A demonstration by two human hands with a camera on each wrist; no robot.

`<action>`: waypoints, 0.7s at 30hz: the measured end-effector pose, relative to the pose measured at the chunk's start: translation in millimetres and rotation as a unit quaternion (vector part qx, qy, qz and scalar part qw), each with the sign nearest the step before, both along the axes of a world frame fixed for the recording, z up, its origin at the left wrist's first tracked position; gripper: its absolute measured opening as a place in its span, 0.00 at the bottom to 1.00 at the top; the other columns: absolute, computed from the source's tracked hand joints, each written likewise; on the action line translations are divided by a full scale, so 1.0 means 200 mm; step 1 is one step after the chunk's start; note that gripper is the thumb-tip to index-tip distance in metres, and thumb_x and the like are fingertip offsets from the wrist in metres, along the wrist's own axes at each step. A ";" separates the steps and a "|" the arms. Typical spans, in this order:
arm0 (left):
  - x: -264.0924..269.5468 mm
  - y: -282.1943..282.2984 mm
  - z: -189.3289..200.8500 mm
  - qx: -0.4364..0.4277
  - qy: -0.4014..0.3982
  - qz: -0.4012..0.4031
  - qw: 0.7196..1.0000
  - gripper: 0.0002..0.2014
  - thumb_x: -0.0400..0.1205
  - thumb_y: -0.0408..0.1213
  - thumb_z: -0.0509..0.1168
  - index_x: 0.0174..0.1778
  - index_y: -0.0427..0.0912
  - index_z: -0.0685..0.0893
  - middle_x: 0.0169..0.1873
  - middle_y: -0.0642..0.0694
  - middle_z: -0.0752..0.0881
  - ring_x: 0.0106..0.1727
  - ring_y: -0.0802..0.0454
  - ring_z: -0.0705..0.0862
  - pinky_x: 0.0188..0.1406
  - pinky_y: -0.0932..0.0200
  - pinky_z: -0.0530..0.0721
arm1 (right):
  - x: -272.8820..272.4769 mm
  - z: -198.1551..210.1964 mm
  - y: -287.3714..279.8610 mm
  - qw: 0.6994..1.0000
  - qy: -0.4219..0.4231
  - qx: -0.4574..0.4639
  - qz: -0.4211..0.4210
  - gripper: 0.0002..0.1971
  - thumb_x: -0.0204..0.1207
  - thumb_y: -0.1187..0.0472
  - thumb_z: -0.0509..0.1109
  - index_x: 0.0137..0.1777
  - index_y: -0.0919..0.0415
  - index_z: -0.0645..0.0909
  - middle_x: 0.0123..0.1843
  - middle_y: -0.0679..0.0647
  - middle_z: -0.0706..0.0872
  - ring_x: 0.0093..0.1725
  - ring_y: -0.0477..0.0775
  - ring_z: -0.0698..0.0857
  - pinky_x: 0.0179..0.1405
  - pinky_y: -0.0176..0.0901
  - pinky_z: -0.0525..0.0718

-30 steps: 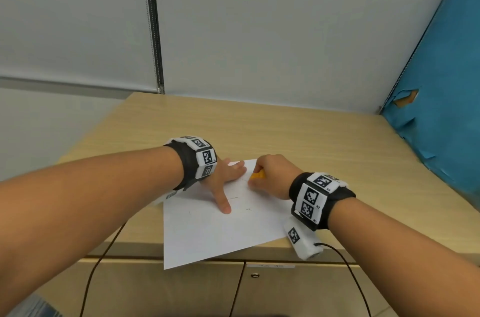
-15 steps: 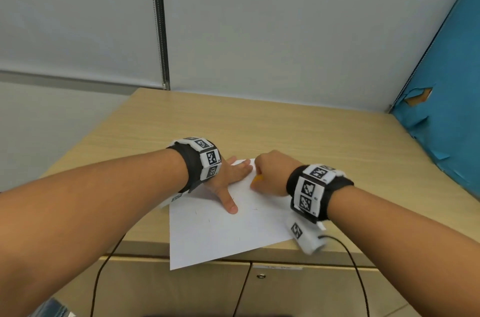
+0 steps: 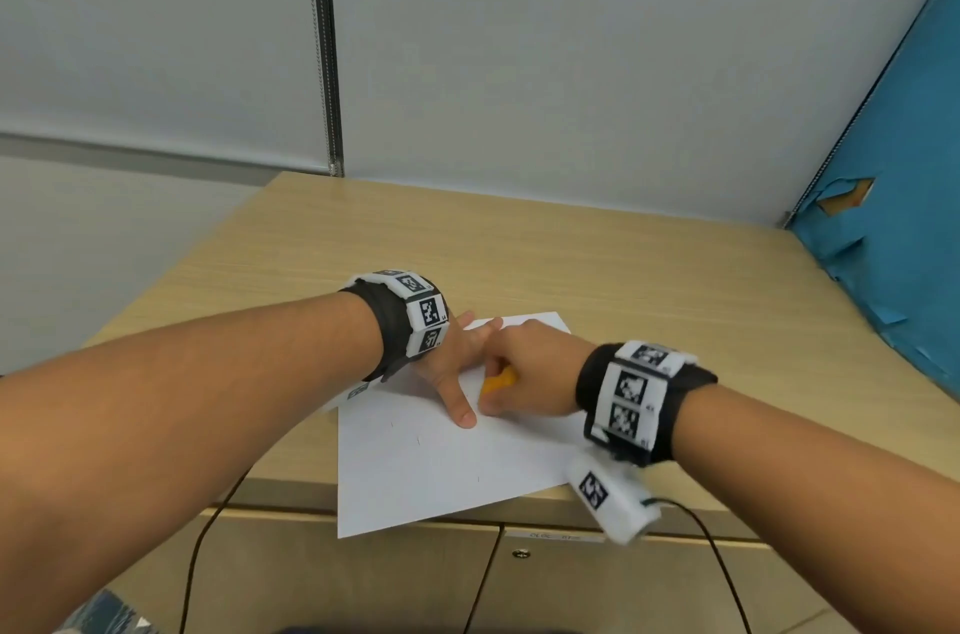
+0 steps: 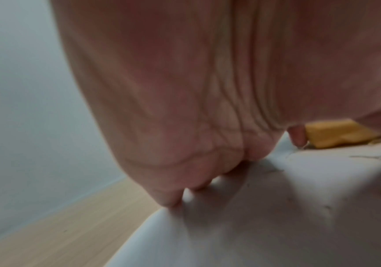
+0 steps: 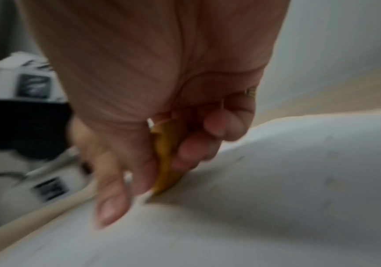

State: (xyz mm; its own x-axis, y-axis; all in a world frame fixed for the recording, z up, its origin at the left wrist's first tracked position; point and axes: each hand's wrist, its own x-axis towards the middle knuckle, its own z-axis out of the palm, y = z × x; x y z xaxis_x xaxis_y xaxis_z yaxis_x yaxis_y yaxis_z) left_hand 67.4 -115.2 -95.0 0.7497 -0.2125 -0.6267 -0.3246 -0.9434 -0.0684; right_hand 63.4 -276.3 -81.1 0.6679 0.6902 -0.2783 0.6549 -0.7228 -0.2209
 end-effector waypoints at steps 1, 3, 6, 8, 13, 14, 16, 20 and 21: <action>0.00 0.00 0.00 -0.003 -0.002 -0.007 1.000 0.61 0.72 0.69 0.70 0.85 0.55 0.31 0.85 0.47 0.29 0.86 0.40 0.34 0.81 0.33 0.50 | 0.04 0.01 -0.01 1.000 -0.008 0.000 -0.024 0.11 0.73 0.49 0.77 0.48 0.55 0.84 0.49 0.51 0.88 0.48 0.54 0.87 0.52 0.52 0.88; 0.00 -0.01 0.01 -0.006 -0.007 -0.018 1.000 0.62 0.74 0.67 0.70 0.85 0.50 0.29 0.86 0.49 0.30 0.86 0.39 0.33 0.81 0.32 0.48 | 0.10 0.04 -0.02 0.996 -0.060 -0.005 -0.066 0.13 0.74 0.49 0.76 0.50 0.57 0.84 0.49 0.53 0.87 0.47 0.56 0.85 0.48 0.49 0.86; -0.01 -0.02 0.02 -0.007 -0.006 -0.016 1.000 0.60 0.75 0.66 0.70 0.86 0.51 0.31 0.86 0.49 0.31 0.86 0.39 0.32 0.80 0.31 0.47 | 0.07 0.03 -0.02 0.997 -0.060 -0.014 -0.043 0.15 0.76 0.48 0.75 0.53 0.58 0.84 0.50 0.54 0.87 0.48 0.56 0.85 0.47 0.48 0.85; -0.02 -0.02 0.02 0.001 -0.010 -0.013 1.000 0.59 0.75 0.66 0.69 0.86 0.51 0.32 0.85 0.49 0.29 0.86 0.40 0.32 0.81 0.31 0.47 | 0.02 0.00 -0.05 0.999 -0.031 0.000 -0.034 0.15 0.76 0.47 0.75 0.54 0.57 0.84 0.50 0.52 0.88 0.50 0.55 0.86 0.49 0.48 0.86; -0.04 -0.03 0.02 -0.002 -0.027 -0.011 1.000 0.59 0.77 0.67 0.67 0.86 0.45 0.30 0.86 0.47 0.30 0.87 0.40 0.35 0.82 0.36 0.47 | 0.01 -0.05 -0.19 0.995 -0.024 0.035 -0.092 0.11 0.76 0.47 0.74 0.52 0.53 0.83 0.45 0.47 0.84 0.45 0.53 0.84 0.45 0.47 0.83; -0.05 -0.03 0.02 -0.001 -0.029 -0.005 1.000 0.58 0.77 0.68 0.65 0.86 0.47 0.30 0.86 0.46 0.30 0.87 0.39 0.35 0.81 0.35 0.47 | 0.02 -0.05 -0.19 0.994 -0.023 0.043 -0.100 0.11 0.76 0.46 0.74 0.51 0.52 0.84 0.45 0.47 0.85 0.46 0.52 0.84 0.47 0.48 0.84; -0.10 -0.03 0.01 0.003 -0.028 0.016 0.999 0.54 0.79 0.69 0.61 0.85 0.52 0.30 0.85 0.43 0.30 0.86 0.37 0.35 0.81 0.34 0.47 | 0.04 -0.05 -0.18 0.994 -0.036 0.038 -0.099 0.11 0.76 0.46 0.74 0.51 0.51 0.84 0.48 0.49 0.85 0.49 0.54 0.85 0.50 0.49 0.85; -0.22 0.03 0.04 0.001 -0.003 0.034 0.999 0.48 0.83 0.67 0.55 0.85 0.51 0.29 0.85 0.43 0.29 0.87 0.42 0.38 0.82 0.39 0.49 | 0.09 -0.03 -0.14 0.993 -0.068 0.008 -0.093 0.09 0.76 0.49 0.74 0.53 0.49 0.84 0.51 0.49 0.84 0.51 0.56 0.85 0.47 0.46 0.83; -0.26 0.05 0.05 -0.011 0.008 0.028 1.000 0.47 0.84 0.65 0.55 0.85 0.50 0.30 0.85 0.45 0.30 0.88 0.46 0.39 0.83 0.41 0.49 | 0.10 -0.02 -0.13 0.993 -0.069 0.010 -0.093 0.09 0.75 0.50 0.74 0.53 0.49 0.85 0.52 0.49 0.85 0.51 0.55 0.85 0.48 0.46 0.84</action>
State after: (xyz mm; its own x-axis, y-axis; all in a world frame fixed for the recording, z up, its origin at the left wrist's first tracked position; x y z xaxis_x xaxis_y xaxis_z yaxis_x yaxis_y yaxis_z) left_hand 15.6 -104.7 -84.3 0.7512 -0.1833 -0.6341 -0.2716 -0.9614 -0.0438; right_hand 83.9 -301.5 -85.7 0.8156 0.5551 -0.1635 0.5346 -0.8309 -0.1543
